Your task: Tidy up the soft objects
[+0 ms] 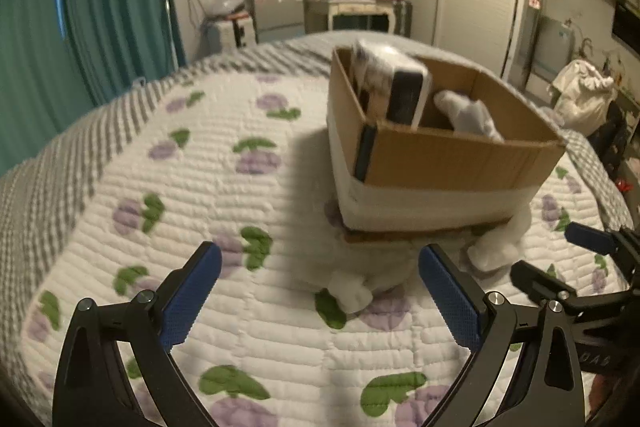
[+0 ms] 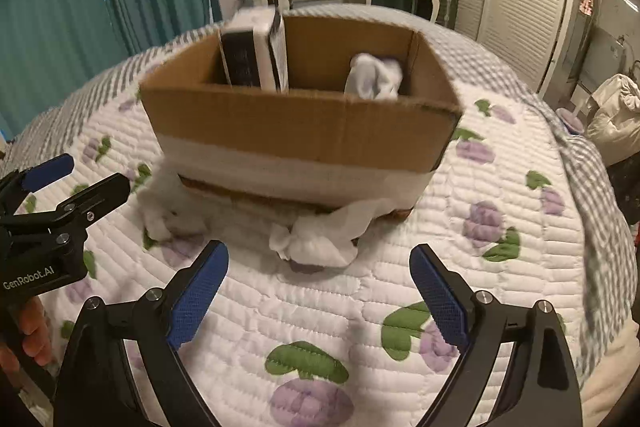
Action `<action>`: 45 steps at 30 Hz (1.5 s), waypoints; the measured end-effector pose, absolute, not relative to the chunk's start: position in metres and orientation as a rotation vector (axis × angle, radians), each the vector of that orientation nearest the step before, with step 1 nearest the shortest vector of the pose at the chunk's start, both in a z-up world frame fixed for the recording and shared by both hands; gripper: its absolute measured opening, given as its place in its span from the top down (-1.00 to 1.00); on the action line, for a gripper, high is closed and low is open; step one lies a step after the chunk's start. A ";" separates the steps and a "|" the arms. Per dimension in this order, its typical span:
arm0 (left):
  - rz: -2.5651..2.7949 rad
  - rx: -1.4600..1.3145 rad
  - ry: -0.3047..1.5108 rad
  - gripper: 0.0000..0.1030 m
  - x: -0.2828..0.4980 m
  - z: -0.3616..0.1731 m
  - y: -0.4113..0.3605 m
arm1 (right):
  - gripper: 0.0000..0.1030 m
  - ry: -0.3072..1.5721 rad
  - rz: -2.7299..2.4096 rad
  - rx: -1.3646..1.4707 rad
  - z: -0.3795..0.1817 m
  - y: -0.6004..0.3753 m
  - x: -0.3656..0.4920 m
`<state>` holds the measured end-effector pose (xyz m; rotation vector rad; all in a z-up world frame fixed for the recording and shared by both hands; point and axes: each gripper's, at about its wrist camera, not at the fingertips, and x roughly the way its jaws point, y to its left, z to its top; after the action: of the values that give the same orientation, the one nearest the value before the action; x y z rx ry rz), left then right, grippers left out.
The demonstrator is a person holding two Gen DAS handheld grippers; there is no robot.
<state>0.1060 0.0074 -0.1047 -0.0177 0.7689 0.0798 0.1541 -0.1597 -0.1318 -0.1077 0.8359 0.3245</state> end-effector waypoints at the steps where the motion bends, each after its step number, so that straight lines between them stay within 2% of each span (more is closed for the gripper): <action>1: 0.072 -0.021 0.781 -0.94 0.108 -0.109 0.006 | -0.77 0.844 0.329 -0.114 -0.138 -0.158 0.158; 7: 0.054 0.008 0.839 -0.92 0.116 -0.132 -0.006 | -0.50 0.881 0.329 -0.113 -0.160 -0.153 0.181; 8: 0.051 0.006 0.851 -0.92 0.117 -0.136 -0.007 | -0.42 0.889 0.329 -0.111 -0.163 -0.152 0.184; 9: 0.047 0.002 0.865 -0.92 0.119 -0.141 -0.008 | -0.22 0.897 0.328 -0.108 -0.166 -0.153 0.187; 11: 0.040 0.002 0.884 -0.85 0.122 -0.147 -0.011 | 0.04 0.915 0.330 -0.096 -0.173 -0.156 0.191; 13: 0.026 0.009 0.912 -0.52 0.125 -0.154 -0.013 | 0.13 0.912 0.346 -0.069 -0.175 -0.161 0.191; 15: 0.029 0.016 0.933 -0.40 0.127 -0.159 -0.015 | 0.22 0.910 0.358 -0.060 -0.175 -0.164 0.189; 20: 0.020 0.019 0.928 0.07 0.121 -0.155 -0.015 | 0.24 0.907 0.371 -0.049 -0.167 -0.174 0.183; 22: 0.007 0.014 0.937 0.46 0.117 -0.153 -0.013 | 0.24 0.903 0.372 -0.043 -0.162 -0.178 0.181; 33: -0.042 -0.016 0.868 0.48 0.079 -0.108 -0.023 | 0.24 0.830 0.377 -0.041 -0.101 -0.199 0.140; 45: -0.084 0.040 0.626 0.48 0.051 0.005 -0.032 | 0.24 0.653 0.385 -0.038 0.001 -0.197 0.101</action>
<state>0.0512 -0.0320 0.0047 0.0402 0.6263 -0.0838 0.1011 -0.1971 0.0006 -0.0381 0.6527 0.3850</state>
